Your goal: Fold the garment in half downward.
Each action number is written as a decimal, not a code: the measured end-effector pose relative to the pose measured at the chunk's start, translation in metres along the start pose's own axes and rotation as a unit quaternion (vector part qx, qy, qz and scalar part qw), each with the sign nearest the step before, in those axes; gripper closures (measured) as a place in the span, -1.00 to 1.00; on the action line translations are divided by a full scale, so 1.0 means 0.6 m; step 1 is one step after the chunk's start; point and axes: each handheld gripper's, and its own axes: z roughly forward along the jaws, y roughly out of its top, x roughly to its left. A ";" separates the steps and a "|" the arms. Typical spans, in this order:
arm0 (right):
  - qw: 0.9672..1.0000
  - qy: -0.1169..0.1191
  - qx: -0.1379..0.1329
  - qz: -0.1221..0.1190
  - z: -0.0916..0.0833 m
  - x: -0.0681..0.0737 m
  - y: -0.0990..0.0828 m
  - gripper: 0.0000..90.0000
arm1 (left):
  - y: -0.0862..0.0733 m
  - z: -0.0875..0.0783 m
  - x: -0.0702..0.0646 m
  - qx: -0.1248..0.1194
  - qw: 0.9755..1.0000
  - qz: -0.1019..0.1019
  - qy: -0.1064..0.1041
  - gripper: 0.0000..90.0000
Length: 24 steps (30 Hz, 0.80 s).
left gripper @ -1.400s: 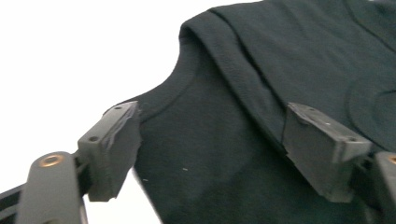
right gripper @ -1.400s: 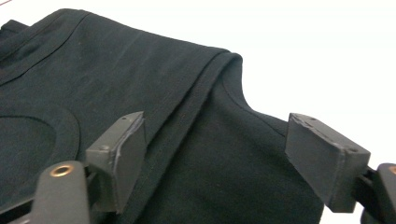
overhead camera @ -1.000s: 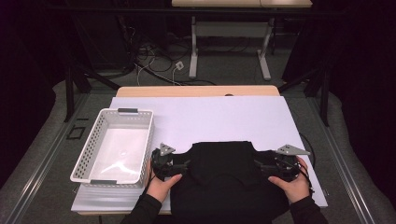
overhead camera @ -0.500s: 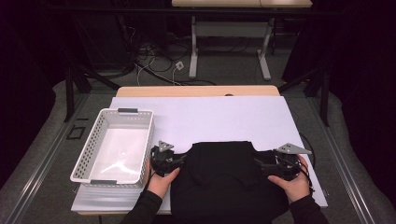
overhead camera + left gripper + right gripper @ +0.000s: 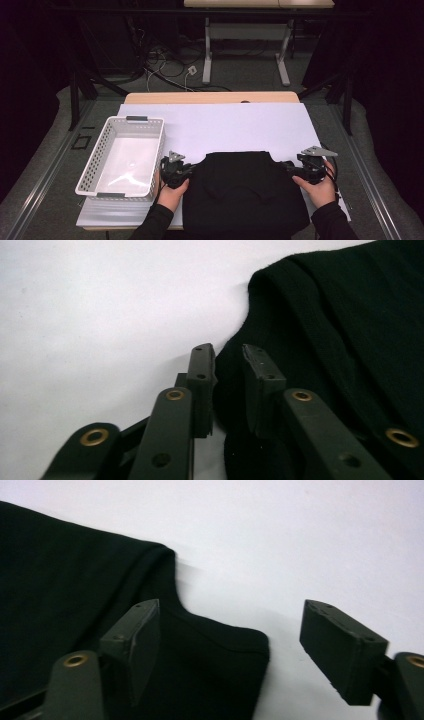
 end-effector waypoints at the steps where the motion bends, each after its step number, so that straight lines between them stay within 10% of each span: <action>1: 1.000 0.003 0.007 0.003 0.003 -0.003 0.000 -0.35 | 0.000 0.000 0.000 0.001 1.000 0.000 -0.001 0.72; 24: 0.998 0.022 0.054 0.002 0.014 -0.012 -0.013 0.74 | 0.005 -0.006 0.000 -0.001 1.000 0.001 -0.003 0.86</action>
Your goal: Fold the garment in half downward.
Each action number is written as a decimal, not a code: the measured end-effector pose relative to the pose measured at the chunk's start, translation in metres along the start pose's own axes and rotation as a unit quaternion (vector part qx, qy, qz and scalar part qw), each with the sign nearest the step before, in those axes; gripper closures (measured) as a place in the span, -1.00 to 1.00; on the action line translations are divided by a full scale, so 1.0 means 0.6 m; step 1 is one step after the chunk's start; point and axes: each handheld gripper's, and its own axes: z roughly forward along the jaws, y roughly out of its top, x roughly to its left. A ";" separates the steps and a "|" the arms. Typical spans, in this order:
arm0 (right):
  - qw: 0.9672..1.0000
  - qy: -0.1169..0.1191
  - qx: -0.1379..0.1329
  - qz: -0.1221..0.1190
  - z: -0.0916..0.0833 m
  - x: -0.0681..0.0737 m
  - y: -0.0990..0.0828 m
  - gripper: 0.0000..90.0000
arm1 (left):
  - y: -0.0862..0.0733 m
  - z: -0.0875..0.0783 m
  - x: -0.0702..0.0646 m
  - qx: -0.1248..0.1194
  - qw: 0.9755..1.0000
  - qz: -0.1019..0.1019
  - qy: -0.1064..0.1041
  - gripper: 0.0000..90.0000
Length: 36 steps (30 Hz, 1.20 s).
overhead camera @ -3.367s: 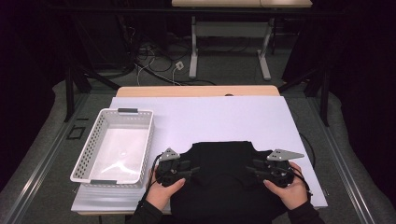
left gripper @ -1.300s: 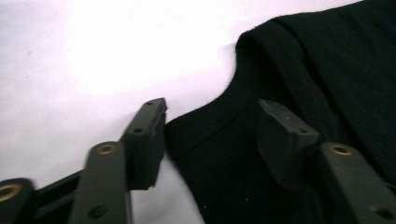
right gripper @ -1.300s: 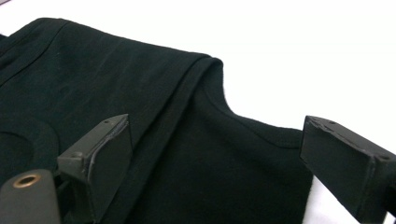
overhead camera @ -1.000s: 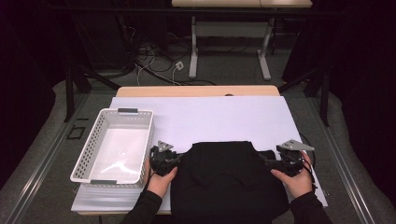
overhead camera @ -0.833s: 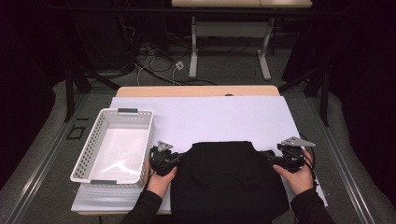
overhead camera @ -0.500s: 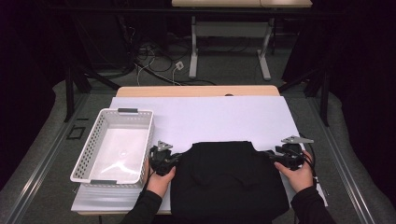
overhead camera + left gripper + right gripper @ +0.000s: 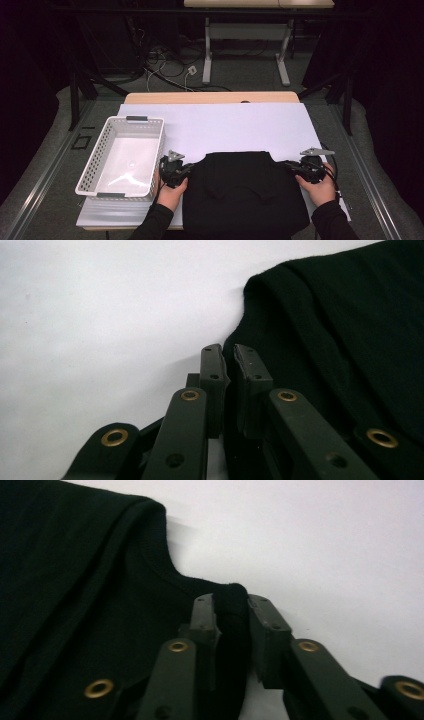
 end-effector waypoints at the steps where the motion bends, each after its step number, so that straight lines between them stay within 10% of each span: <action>1: 1.000 0.006 0.000 0.001 0.000 0.000 0.000 0.80 | 0.000 -0.001 0.000 -0.001 1.000 0.000 -0.001 0.86; 36: 0.997 0.042 -0.065 -0.011 -0.091 0.031 0.032 0.90 | 0.045 -0.065 -0.024 -0.031 0.998 0.007 -0.046 0.88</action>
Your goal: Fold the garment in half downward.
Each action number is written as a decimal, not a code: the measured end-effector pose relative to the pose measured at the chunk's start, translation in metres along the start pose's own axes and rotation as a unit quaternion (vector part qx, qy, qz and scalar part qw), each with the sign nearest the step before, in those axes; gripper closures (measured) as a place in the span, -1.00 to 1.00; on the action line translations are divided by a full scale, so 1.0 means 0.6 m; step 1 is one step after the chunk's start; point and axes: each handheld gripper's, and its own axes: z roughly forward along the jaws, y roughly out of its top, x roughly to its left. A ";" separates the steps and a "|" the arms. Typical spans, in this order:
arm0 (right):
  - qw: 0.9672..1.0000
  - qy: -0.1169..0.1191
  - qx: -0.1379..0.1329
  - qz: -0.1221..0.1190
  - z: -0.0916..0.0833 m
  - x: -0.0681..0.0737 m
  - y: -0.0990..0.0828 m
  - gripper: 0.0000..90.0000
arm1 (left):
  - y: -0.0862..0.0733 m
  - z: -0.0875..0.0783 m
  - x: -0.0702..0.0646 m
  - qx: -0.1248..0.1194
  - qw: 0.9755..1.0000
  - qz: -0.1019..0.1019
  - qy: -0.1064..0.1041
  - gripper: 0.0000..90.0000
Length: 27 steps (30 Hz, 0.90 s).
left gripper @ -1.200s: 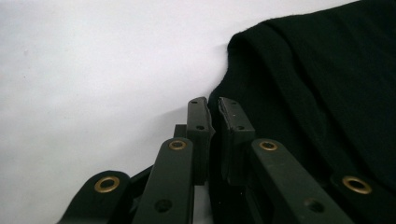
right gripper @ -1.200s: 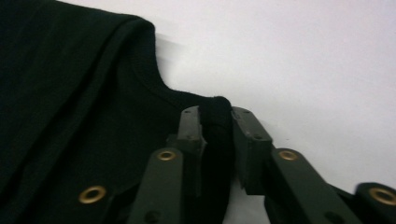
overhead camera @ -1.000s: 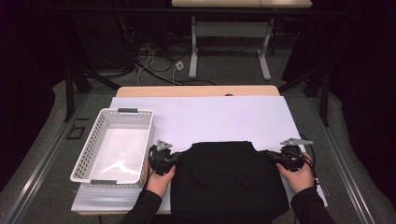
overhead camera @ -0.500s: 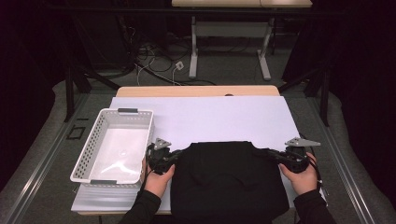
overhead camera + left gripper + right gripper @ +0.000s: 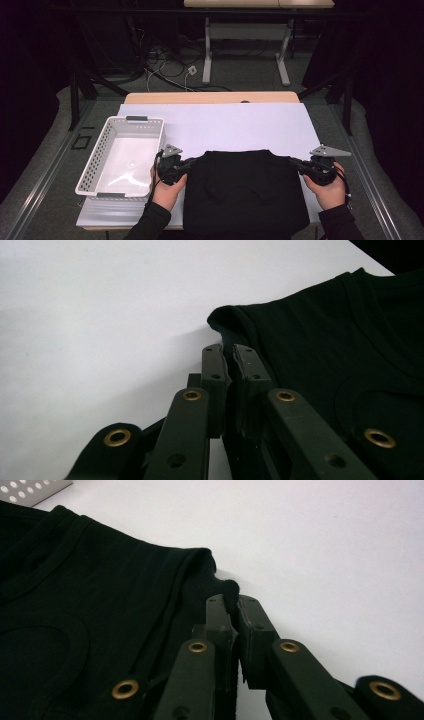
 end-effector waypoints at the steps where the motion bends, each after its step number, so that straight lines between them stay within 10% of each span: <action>1: 1.000 0.001 0.001 -0.001 -0.002 -0.001 0.001 0.90 | 0.003 -0.002 0.001 0.000 1.000 0.001 0.000 0.88; 27: 1.000 -0.002 -0.012 -0.011 -0.038 -0.040 0.106 0.91 | 0.140 -0.017 0.023 0.011 1.000 0.003 -0.013 0.89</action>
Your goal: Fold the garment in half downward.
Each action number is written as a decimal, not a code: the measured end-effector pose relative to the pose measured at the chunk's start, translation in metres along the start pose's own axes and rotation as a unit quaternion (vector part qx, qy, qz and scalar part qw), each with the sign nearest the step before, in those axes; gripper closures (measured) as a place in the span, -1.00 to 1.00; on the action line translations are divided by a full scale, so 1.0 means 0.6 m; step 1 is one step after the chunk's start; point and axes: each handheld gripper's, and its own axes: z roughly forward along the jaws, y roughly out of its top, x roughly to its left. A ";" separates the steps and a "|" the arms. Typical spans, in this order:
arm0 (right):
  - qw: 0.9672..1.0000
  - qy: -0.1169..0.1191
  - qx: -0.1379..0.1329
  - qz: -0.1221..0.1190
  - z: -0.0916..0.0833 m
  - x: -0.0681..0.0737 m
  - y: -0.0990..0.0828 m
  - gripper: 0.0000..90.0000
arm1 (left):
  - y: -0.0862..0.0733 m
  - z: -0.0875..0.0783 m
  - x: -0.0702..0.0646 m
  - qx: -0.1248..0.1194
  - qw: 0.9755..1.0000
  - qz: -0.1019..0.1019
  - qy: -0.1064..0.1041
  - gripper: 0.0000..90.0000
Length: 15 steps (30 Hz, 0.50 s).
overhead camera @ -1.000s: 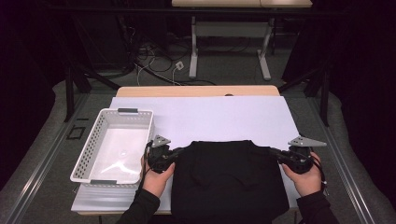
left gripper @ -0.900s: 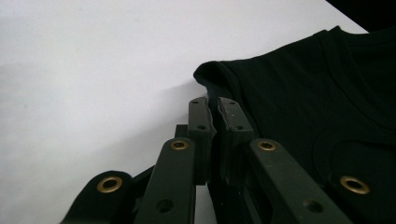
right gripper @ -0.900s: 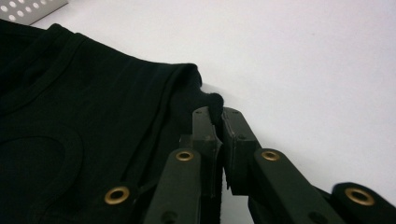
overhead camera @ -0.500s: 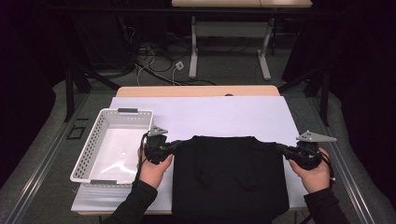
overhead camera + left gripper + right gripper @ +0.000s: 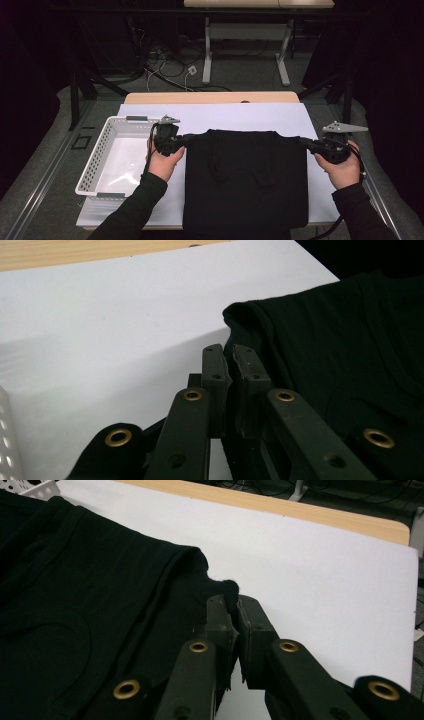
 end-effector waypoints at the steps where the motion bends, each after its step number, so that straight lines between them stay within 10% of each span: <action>1: 1.000 0.000 -0.001 -0.001 0.001 -0.003 0.006 0.91 | 0.007 0.000 0.001 0.002 1.000 -0.002 0.000 0.89; 15: 1.000 -0.017 -0.009 -0.003 0.015 -0.032 0.097 0.91 | 0.089 0.010 0.027 0.005 1.000 -0.003 0.028 0.89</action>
